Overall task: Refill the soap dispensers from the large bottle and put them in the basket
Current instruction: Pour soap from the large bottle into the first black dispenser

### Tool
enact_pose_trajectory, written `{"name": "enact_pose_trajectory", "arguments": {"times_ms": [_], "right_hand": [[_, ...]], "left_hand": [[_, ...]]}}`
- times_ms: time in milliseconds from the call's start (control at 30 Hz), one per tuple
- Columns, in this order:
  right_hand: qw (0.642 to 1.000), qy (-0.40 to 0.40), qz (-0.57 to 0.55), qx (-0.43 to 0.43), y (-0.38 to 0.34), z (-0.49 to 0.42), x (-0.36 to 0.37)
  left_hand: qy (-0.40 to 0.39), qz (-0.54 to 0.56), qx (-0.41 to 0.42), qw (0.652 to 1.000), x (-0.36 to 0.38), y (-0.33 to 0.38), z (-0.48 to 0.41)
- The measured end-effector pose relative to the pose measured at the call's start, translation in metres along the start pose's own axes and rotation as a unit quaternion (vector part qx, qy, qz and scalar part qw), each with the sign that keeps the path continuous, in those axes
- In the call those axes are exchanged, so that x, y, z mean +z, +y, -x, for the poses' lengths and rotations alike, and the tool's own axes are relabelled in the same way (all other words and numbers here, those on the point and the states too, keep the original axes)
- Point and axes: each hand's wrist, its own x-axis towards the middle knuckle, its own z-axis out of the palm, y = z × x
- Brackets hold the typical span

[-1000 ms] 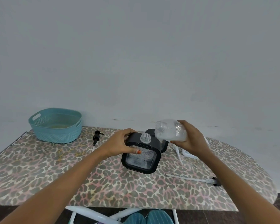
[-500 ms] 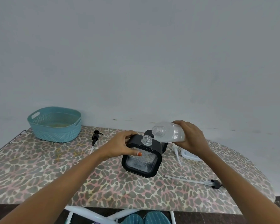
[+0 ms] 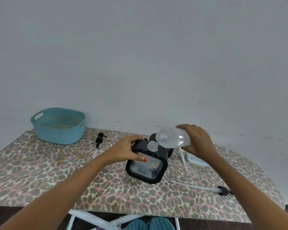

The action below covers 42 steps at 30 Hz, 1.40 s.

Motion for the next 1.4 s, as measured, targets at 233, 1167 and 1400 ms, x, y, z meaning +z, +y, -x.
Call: {"name": "enact_pose_trajectory", "arguments": {"times_ms": [233, 1167, 1400], "right_hand": [[1.000, 0.000, 0.013, -0.008, 0.001, -0.003, 0.003], [0.996, 0.013, 0.075, -0.044, 0.002, -0.009, 0.004], [0.995, 0.012, 0.087, -0.050, 0.001, -0.011, 0.004]], "left_hand": [[0.004, -0.004, -0.005, 1.000, -0.001, -0.003, 0.000], [0.013, -0.027, -0.028, 0.999, -0.001, -0.007, 0.001], [0.015, -0.024, -0.031, 0.999, -0.002, -0.008, 0.001]]}}
